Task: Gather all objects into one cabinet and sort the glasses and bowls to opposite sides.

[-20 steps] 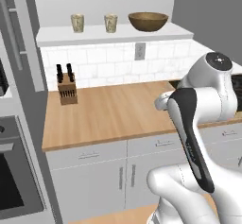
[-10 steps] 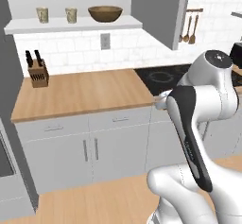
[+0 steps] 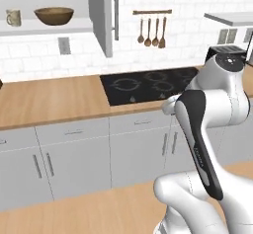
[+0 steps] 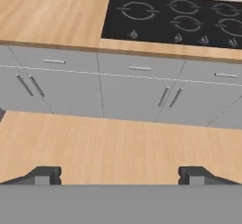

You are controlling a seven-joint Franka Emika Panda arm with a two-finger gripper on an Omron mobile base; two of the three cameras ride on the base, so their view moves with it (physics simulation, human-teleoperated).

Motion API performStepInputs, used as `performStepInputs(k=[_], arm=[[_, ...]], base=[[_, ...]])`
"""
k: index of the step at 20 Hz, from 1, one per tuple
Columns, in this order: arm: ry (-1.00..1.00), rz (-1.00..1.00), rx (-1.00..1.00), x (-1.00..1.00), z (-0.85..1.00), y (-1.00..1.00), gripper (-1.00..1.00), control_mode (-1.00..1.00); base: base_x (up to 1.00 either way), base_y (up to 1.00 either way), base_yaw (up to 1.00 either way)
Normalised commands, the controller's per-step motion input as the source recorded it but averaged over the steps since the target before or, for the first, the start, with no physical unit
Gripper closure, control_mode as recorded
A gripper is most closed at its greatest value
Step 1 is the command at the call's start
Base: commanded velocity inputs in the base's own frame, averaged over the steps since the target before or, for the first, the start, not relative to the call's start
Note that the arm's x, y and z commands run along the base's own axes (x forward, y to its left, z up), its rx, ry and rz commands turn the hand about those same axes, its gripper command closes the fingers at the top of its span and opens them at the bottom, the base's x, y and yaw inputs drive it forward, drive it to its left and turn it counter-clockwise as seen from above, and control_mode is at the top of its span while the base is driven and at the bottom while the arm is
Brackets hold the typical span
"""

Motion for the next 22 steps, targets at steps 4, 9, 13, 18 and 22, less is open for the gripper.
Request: performStepInputs(k=[4,9,13,18,22], arm=[[0.0,0.0,0.0,0.0,0.0,0.0,-1.0,1.0],[0.0,0.0,0.0,0.0,0.0,0.0,-1.0,1.0],[0.0,0.0,0.0,0.0,0.0,0.0,-1.0,1.0],[0.0,0.0,0.0,0.0,0.0,0.0,-1.0,1.0],[0.0,0.0,0.0,0.0,0.0,0.0,-1.0,1.0]], base=[[0.0,-1.0,0.0],[0.06,-1.0,0.0],[0.03,-1.0,0.0],[0.06,-1.0,0.0],[0.0,-1.0,0.0]])
